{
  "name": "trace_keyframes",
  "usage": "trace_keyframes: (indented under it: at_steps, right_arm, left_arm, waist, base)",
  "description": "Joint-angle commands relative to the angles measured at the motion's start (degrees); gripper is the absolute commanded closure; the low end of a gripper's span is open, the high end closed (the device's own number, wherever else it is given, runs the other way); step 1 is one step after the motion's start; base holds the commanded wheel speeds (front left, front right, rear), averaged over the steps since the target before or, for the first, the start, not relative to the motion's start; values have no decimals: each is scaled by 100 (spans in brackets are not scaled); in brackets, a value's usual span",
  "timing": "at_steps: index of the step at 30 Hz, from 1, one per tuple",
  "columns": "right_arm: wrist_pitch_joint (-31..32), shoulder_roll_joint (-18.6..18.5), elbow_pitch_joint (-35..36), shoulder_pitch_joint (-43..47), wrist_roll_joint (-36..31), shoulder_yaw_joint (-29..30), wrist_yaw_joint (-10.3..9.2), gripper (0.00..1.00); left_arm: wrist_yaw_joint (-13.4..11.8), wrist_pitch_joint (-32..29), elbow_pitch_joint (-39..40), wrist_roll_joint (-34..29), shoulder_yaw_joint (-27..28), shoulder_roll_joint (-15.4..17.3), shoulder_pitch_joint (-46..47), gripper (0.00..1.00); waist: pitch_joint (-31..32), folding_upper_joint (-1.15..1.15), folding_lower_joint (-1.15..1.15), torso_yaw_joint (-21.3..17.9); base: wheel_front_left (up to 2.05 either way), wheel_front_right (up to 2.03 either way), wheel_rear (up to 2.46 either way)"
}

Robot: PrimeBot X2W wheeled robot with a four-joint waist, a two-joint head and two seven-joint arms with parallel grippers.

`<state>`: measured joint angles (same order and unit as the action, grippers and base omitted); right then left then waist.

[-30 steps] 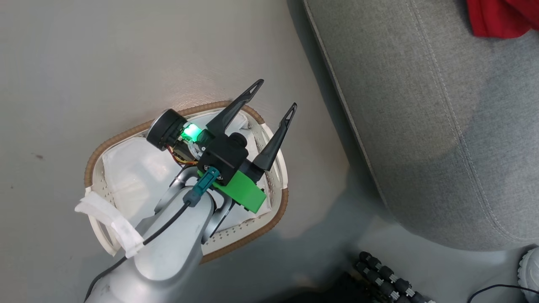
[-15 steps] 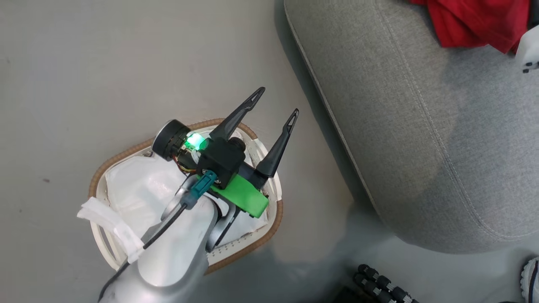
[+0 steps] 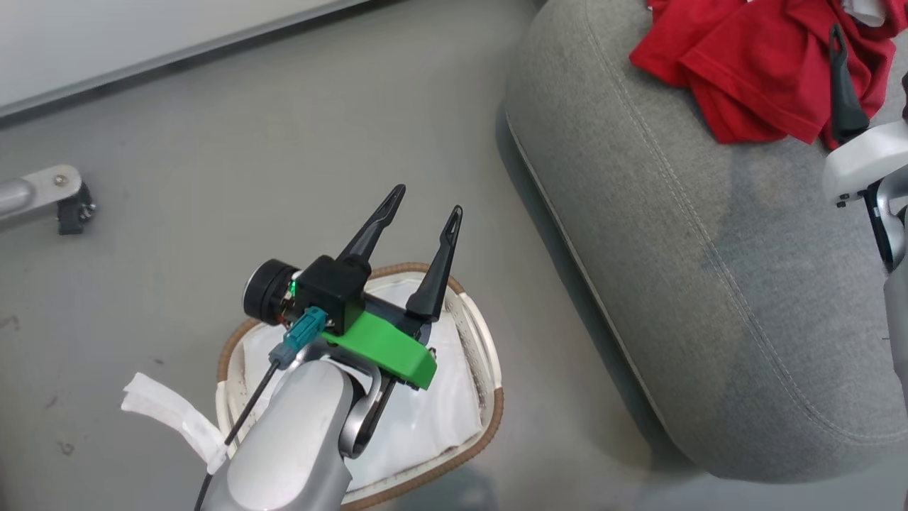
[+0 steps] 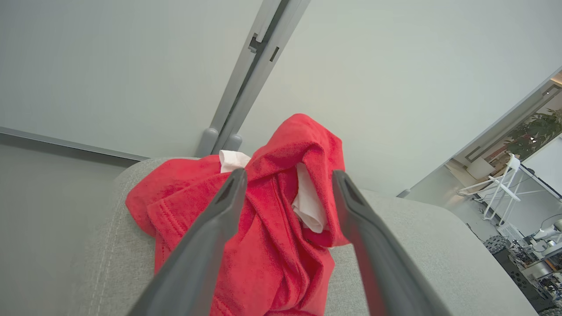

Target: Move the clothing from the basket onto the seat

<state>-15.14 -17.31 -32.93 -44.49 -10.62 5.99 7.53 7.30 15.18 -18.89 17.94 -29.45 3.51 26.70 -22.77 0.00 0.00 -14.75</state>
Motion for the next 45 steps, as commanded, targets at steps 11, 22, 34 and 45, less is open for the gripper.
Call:
trace_keyframes:
  at_steps: [11, 22, 34, 45]
  right_arm:
    - [-3, 586, 123, 531, 302, -35, -8, 0]
    - [-3, 1280, 681, 1545, 692, -60, -8, 0]
    - [-3, 1426, 1075, 3303, 1548, -359, -8, 0]
    - [-3, 1431, 1288, 3641, 1665, -332, -8, 0]
  left_arm:
    - [-206, -3, -25, 371, 1015, -57, -749, 0]
    - [-511, -3, 260, 196, 2150, -59, -1436, 0]
    - [-476, -3, 136, 274, 2250, -58, -2405, 0]
    - [-516, -3, 89, 342, 2145, -57, -2622, 0]
  waist:
    - [1311, 0, 0, 1434]
    - [1438, 0, 0, 2005]
    - [2130, 0, 0, 2091]
    - [2272, 0, 0, 1950]
  base:
    - [0, 0, 0]
    - [0, 0, 0]
    - [0, 0, 0]
    - [0, 0, 0]
